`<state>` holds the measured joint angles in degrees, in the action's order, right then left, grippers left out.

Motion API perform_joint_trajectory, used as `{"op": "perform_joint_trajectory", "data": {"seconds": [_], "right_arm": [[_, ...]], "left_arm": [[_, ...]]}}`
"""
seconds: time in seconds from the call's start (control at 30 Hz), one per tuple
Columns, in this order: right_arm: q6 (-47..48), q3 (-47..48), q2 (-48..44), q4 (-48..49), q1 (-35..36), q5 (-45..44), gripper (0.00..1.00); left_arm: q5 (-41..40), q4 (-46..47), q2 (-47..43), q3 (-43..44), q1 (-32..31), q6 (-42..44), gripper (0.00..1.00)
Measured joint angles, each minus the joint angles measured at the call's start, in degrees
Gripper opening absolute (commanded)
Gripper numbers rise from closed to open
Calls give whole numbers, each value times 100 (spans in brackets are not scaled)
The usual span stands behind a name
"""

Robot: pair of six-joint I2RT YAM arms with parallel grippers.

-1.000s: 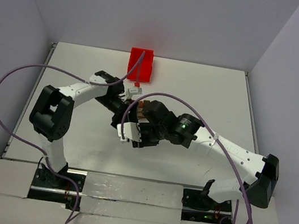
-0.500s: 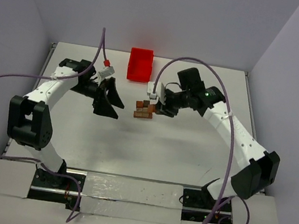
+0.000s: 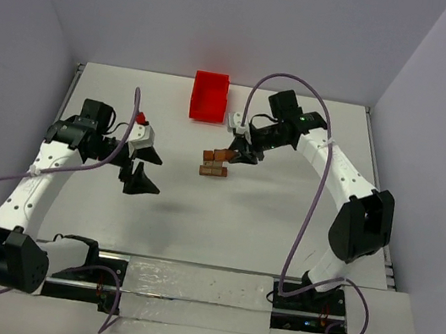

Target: Build the wood block tower

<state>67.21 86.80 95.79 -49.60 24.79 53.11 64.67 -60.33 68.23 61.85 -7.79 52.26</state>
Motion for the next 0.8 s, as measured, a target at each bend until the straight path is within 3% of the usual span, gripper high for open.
{"op": "perform_joint_trajectory", "data": {"seconds": [0.43, 0.8], "right_arm": [[703, 734, 1040, -226, -171, 647, 3], [766, 1096, 1541, -274, -250, 742, 4]], "left_arm": [[-534, 195, -20, 113, -37, -532, 99], [-534, 530, 251, 487, -609, -1185, 99]]}}
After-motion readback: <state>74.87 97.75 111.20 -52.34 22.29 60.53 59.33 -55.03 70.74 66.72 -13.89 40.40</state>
